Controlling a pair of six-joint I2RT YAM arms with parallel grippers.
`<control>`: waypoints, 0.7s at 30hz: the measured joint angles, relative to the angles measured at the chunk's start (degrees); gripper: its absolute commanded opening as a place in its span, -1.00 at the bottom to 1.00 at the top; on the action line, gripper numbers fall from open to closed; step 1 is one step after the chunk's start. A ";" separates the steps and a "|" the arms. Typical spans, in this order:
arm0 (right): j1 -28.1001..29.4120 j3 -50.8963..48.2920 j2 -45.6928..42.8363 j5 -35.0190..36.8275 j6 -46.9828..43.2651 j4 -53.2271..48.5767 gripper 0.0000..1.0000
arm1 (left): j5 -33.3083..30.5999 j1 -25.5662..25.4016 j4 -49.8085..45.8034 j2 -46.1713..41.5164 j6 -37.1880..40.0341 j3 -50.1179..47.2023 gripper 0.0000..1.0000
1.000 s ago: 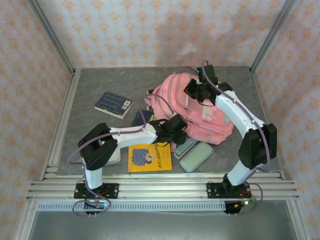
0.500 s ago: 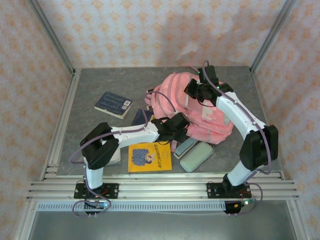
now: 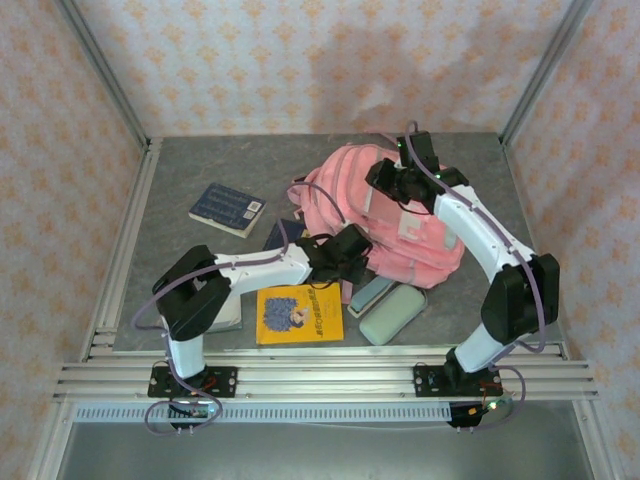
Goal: Pack books, pencil case, and school supplies into a backpack
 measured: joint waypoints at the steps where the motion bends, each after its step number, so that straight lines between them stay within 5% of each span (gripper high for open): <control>1: 0.02 0.00 -0.44 1.01 -0.07 -0.50 0.43 | 0.48 0.31 0.37 -0.04 0.00 -0.20 -1.00; 3: 0.02 0.00 -1.46 3.23 0.87 -1.53 0.38 | 1.77 0.85 1.29 -0.07 -0.04 -0.50 -1.00; 8: 0.00 -4.44 -9.25 10.82 8.28 -4.46 -0.33 | 5.03 1.38 3.04 -0.13 -0.70 -0.68 -1.00; 11: 0.00 -10.40 -16.44 13.53 14.36 -6.12 -0.58 | 7.74 2.10 5.09 -0.59 -2.19 -1.51 -1.00; 13: 0.00 -15.47 -21.29 14.08 18.58 -6.43 -0.47 | 9.51 2.75 6.25 -1.11 -3.48 -2.05 -1.00; 17: 0.00 -28.30 -30.16 12.07 27.80 -5.29 0.12 | 13.18 3.65 8.83 -1.62 -6.34 -2.45 -1.00; 21: 0.02 -40.11 -34.42 7.56 37.33 -1.11 0.39 | 15.58 3.89 11.54 -1.64 -8.96 -2.73 -1.00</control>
